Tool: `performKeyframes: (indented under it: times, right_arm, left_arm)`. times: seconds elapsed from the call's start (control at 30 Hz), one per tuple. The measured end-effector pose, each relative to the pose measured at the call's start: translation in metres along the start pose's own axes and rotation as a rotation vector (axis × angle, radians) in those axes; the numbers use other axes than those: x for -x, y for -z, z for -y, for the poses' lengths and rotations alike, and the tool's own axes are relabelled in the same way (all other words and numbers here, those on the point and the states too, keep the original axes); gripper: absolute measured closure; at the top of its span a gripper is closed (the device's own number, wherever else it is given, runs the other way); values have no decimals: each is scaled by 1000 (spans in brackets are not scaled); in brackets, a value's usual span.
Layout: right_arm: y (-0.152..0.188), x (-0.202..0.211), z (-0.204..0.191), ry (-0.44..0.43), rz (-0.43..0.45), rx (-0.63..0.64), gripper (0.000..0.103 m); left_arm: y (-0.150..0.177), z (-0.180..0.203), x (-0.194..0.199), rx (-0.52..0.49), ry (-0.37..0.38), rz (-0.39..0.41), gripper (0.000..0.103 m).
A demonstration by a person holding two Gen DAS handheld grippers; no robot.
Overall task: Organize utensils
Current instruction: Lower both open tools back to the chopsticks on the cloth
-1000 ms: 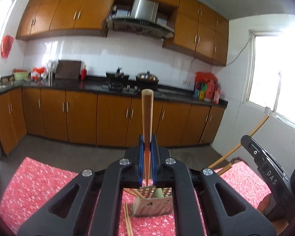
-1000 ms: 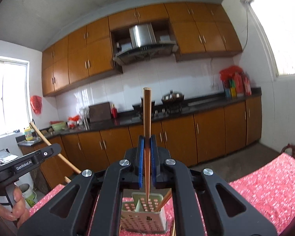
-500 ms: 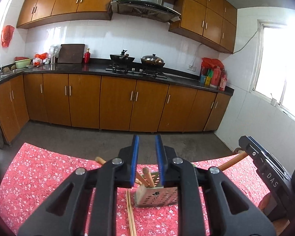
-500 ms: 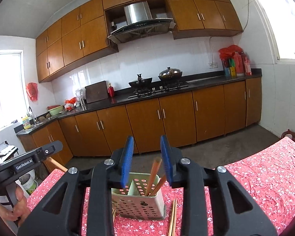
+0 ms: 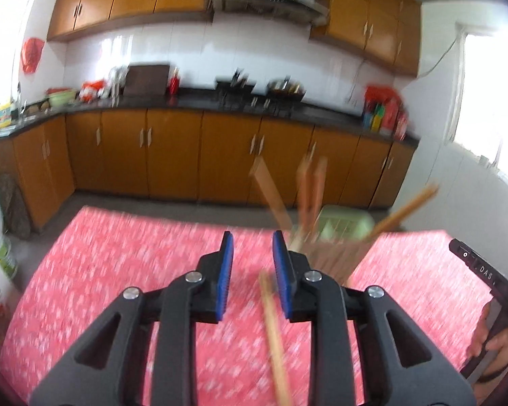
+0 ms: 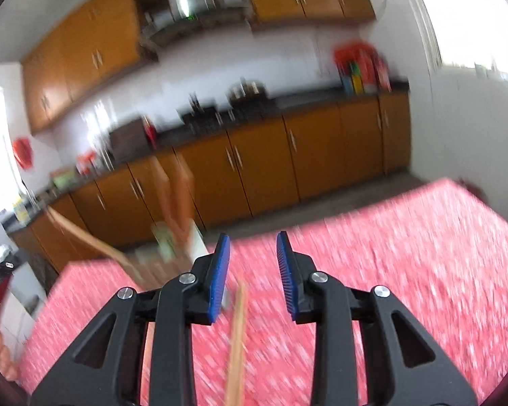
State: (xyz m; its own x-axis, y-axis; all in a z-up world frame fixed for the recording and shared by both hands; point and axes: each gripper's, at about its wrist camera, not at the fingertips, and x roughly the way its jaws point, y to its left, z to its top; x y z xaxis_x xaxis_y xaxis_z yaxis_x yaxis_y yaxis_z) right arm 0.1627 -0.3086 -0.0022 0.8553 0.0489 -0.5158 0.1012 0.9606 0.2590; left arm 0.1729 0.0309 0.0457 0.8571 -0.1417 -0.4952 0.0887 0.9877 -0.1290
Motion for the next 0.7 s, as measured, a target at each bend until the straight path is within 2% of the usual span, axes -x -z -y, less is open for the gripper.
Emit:
performKeyframes:
  times: [0.03, 0.07, 0.17, 0.3, 0.5, 0.63, 0.7]
  right_arm:
    - [11, -10, 5, -3, -57, -8, 73]
    - [27, -25, 10, -27, -135, -24, 80]
    - [60, -48, 6, -81, -258, -23, 88]
    - [88, -65, -12, -129, -344, 33, 90]
    - [104, -81, -30, -105, -405, 96, 90]
    - [107, -83, -26, -76, -397, 120, 92]
    - [107, -83, -25, -29, -381, 148, 95]
  left_arm:
    - [9, -4, -6, 1, -5, -29, 78]
    - [19, -8, -13, 4, -16, -60, 78]
    - [48, -15, -34, 9, -39, -157, 78]
    - [79, -20, -52, 16, -32, -238, 78]
    - [95, -14, -64, 42, 9, -295, 78]
    - [98, -8, -71, 45, 35, -316, 78]
    - [101, -6, -75, 45, 53, -326, 78]
